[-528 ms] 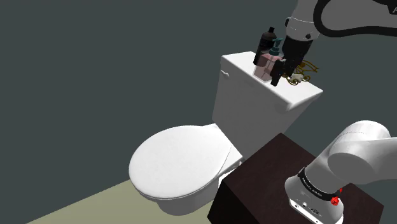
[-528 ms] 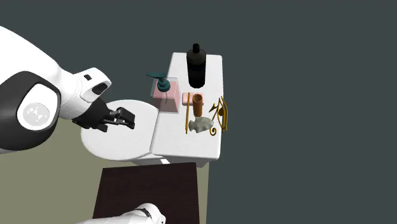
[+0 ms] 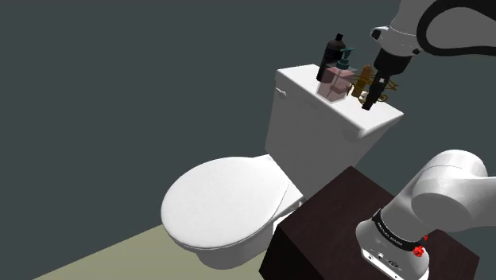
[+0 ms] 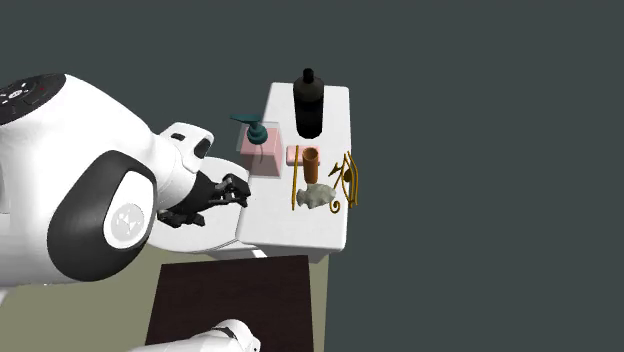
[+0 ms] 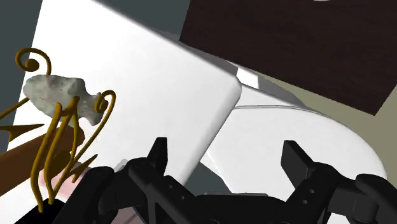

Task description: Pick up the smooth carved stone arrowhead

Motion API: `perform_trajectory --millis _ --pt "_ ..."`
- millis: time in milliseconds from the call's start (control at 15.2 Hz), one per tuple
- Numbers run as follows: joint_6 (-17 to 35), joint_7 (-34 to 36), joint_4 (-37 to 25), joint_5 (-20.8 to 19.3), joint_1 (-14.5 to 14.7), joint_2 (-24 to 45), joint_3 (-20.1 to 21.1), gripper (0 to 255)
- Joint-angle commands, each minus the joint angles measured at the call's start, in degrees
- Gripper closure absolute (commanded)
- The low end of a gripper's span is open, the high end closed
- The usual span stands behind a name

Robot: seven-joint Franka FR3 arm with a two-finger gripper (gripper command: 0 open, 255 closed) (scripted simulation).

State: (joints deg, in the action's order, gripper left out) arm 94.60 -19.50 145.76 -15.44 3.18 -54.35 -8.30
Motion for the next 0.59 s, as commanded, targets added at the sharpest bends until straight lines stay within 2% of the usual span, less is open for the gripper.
perform_trajectory --millis 0,330,528 --pt "0.57 -8.61 1.6 -3.65 0.76 -2.31 -4.11 0" --pt "3.39 -28.56 0.98 -12.21 3.15 -2.83 -15.16 0" --pt "5.64 -40.24 -1.28 -16.57 5.73 -1.16 -22.03 0"
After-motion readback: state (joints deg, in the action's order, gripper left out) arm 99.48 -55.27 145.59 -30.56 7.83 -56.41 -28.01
